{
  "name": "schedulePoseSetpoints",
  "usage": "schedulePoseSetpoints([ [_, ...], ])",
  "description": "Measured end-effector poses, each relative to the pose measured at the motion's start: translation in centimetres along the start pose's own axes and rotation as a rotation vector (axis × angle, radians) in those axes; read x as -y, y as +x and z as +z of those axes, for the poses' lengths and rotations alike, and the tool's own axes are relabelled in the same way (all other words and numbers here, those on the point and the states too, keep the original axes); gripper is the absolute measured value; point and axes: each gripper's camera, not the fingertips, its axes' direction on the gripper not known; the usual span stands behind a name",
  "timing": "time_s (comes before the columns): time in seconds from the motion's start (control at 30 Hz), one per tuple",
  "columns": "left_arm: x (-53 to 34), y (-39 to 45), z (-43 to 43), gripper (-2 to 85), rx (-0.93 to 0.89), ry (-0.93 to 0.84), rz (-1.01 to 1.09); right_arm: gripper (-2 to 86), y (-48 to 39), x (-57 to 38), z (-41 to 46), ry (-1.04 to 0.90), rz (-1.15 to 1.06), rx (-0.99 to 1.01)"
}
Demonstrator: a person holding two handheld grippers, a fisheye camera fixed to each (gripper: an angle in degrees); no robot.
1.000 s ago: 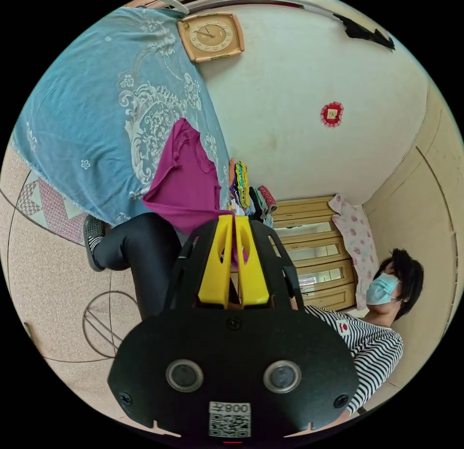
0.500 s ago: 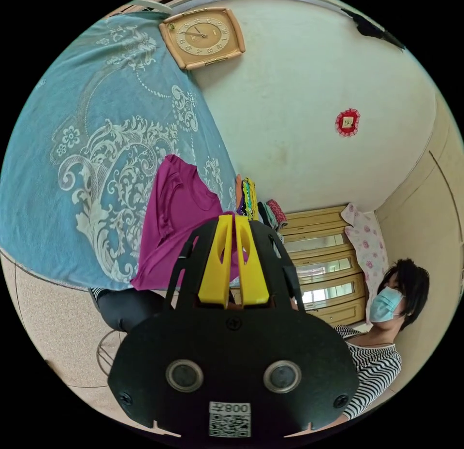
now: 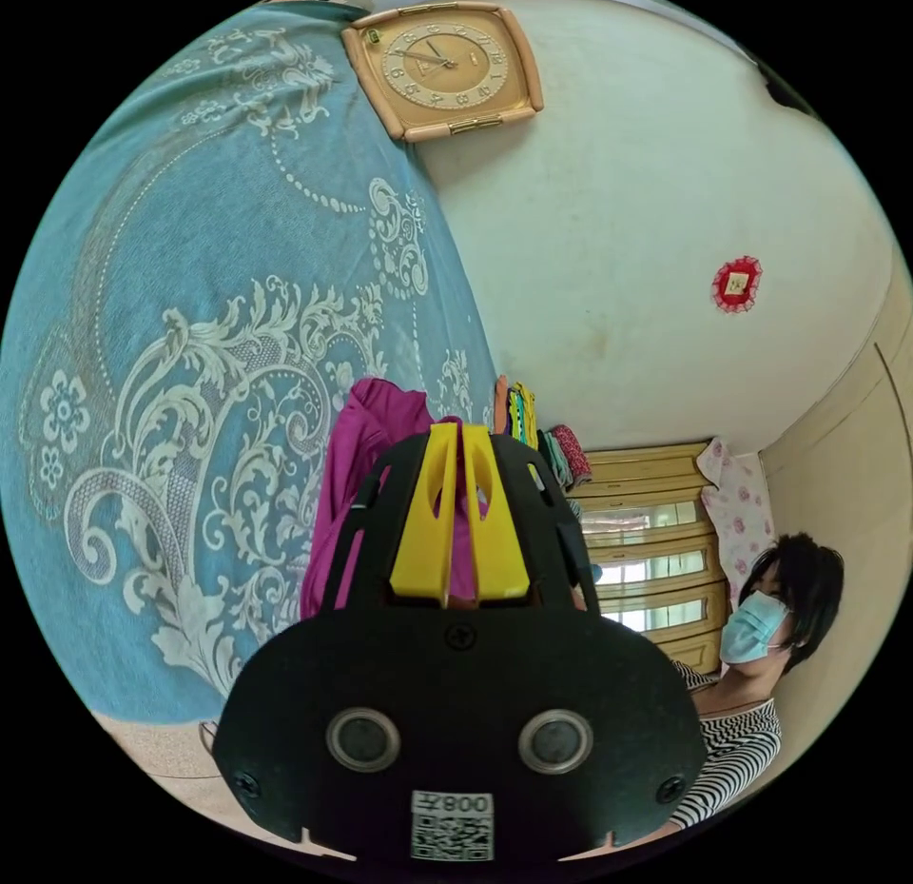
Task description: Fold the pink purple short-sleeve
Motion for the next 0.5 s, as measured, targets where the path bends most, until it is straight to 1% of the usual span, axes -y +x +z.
schedulePoseSetpoints([
  [0.3,14.5,2.1,7.0,0.7,0.037,0.000,-0.017,1.0,0.8,9.4,3.9,-0.022,0.020,-0.014],
  [0.5,23.3,3.0,11.1,1.2,0.089,-0.006,-0.059,1.0,1.6,13.7,6.4,-0.038,0.073,0.003],
])
